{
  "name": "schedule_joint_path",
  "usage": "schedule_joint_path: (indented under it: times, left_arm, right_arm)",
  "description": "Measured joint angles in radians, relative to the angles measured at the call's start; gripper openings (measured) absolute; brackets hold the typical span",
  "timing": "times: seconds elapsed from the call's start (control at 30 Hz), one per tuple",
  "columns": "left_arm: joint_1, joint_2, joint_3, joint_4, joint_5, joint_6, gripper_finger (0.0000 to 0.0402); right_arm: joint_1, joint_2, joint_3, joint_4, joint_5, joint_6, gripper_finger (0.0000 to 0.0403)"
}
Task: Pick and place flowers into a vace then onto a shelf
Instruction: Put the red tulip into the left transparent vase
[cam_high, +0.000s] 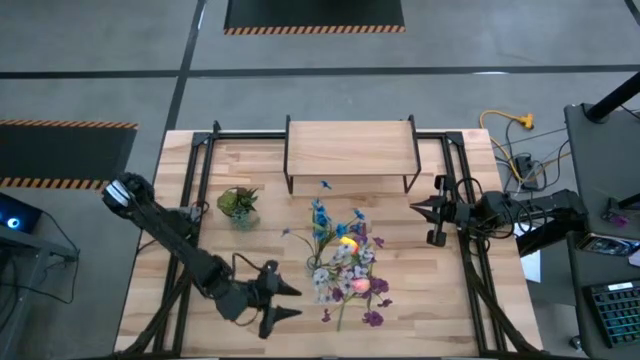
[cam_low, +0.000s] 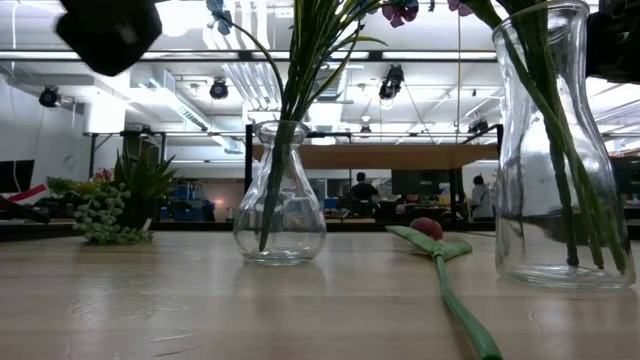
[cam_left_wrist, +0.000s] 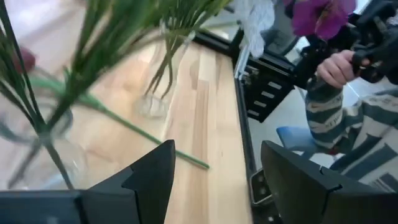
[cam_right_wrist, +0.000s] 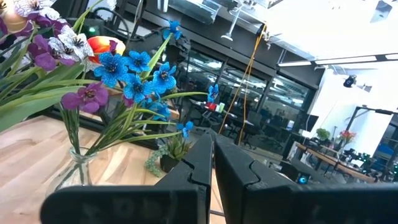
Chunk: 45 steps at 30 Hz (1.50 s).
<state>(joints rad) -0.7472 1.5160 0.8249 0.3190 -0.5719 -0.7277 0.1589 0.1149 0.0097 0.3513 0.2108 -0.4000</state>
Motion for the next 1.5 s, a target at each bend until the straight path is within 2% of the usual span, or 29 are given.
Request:
schedule_joint_path:
  times: [0.2, 0.3, 0.57, 0.8, 0.97, 1.13, 1.33, 1.5]
  left_arm:
    - [-0.024, 0.121, 0.137, -0.092, -0.045, -0.129, 0.0221]
    - [-0.017, 0.195, 0.241, -0.204, -0.064, -0.197, 0.0221]
    - [-0.003, 0.444, 0.604, -0.528, -0.128, -0.307, 0.0221]
    - [-0.003, 0.651, 0.952, -0.788, -0.174, -0.327, 0.0221]
    - [-0.003, 0.765, 1.136, -0.996, -0.216, -0.474, 0.0221]
    - [0.007, 0.821, 1.212, -1.061, -0.275, -0.588, 0.0221]
    - [0.046, 0.827, 1.164, -1.061, -0.274, -0.68, 0.0221]
    - [0.068, 0.827, 1.156, -1.049, -0.249, -0.688, 0.0221]
  right_arm:
    - [0.0, 0.0, 0.0, 0.0, 0.0, 0.0, 0.0009]
    - [0.0, 0.0, 0.0, 0.001, 0.0, 0.0, 0.0009]
    - [0.0, 0.0, 0.0, -0.006, -0.001, 0.009, 0.0009]
    - [0.0, 0.0, 0.0, -0.011, -0.001, 0.148, 0.0009]
    - [0.0, -0.001, 0.0, -0.039, -0.002, 0.176, 0.0009]
    - [0.0, 0.0, 0.0, -0.092, -0.001, 0.185, 0.0009]
    - [0.0, 0.0, 0.0, -0.093, -0.001, 0.192, 0.0009]
    - [0.0, 0.0, 0.0, -0.094, -0.001, 0.192, 0.0009]
